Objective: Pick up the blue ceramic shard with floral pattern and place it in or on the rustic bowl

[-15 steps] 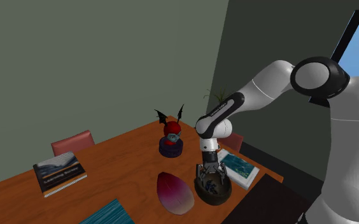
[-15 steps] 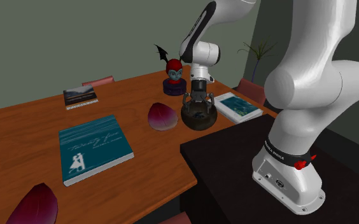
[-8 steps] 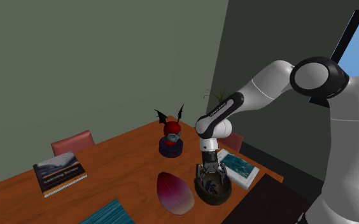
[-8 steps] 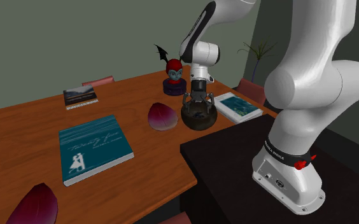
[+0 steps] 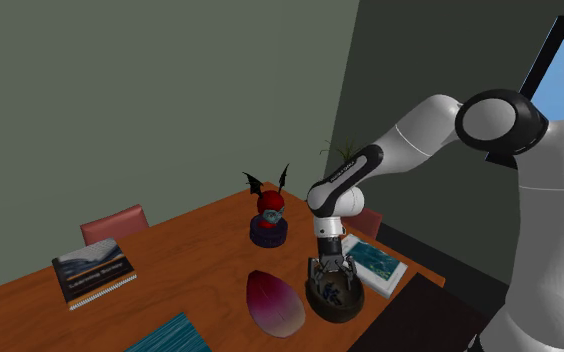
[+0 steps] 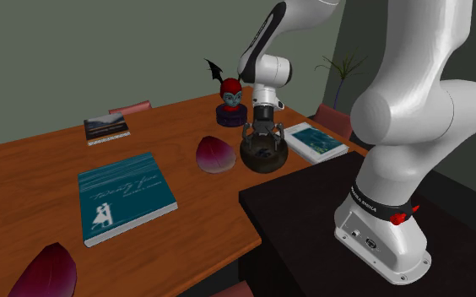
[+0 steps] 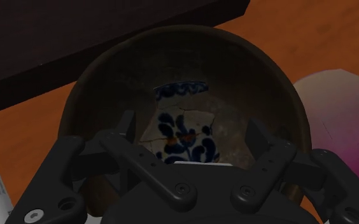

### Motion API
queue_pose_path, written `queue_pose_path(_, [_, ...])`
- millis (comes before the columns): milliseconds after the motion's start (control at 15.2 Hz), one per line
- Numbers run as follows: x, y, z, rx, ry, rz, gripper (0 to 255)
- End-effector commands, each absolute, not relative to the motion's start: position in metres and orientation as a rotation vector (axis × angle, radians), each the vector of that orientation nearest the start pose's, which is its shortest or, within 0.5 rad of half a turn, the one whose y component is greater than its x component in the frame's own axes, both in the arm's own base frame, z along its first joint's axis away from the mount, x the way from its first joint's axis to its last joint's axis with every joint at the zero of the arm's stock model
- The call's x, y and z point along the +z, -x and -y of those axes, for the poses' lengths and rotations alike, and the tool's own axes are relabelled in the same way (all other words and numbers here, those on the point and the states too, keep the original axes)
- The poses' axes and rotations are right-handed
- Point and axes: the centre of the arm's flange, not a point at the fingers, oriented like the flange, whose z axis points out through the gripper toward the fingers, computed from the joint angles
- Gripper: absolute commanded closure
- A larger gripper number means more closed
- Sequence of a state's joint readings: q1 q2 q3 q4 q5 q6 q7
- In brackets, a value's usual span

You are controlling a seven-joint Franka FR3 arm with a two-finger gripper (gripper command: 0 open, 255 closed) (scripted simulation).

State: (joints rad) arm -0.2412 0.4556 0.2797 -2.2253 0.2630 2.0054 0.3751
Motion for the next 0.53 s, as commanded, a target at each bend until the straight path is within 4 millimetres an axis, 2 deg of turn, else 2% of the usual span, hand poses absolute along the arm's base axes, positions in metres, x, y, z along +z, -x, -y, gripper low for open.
queue_pose_path(0, [0.136,-0.448,-0.052,1.110,2.669,-0.696,255])
queue_pose_path(462, [0.173,-0.448,-0.052,1.110,2.669,-0.696,255])
